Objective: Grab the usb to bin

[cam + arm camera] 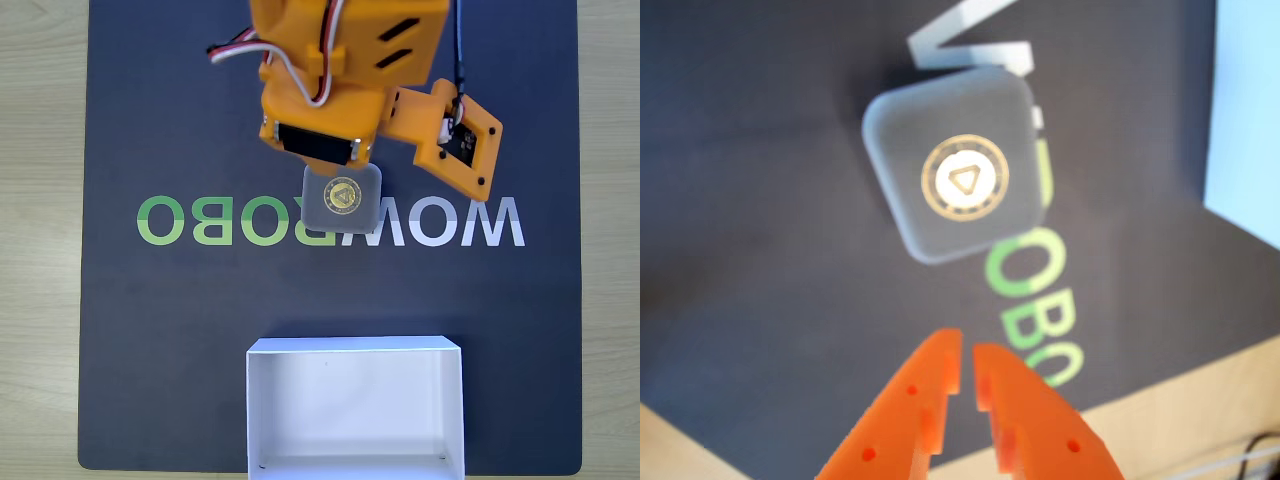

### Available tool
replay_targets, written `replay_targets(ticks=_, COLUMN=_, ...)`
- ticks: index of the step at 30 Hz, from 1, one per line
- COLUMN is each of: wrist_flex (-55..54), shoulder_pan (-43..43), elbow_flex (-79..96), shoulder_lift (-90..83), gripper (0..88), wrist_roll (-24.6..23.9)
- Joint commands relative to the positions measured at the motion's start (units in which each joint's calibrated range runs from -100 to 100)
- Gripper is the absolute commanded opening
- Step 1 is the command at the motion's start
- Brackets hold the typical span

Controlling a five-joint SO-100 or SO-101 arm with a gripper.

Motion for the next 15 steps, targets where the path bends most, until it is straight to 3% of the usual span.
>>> replay_targets(ticks=1, wrist_flex=0.1, shoulder_pan=-0.9, elbow_flex=0.1, shoulder_lift=-0.5, gripper=1.8, wrist_roll=-0.1)
replay_targets(ticks=7, wrist_flex=-0.4, shoulder_pan=-1.6, elbow_flex=3.2, shoulder_lift=-0.7, gripper=5.7, wrist_roll=1.8)
replay_targets(ticks=15, wrist_flex=0.1, shoulder_pan=-1.8, elbow_flex=7.5, shoulder_lift=-0.9, gripper=39.3, wrist_roll=3.8)
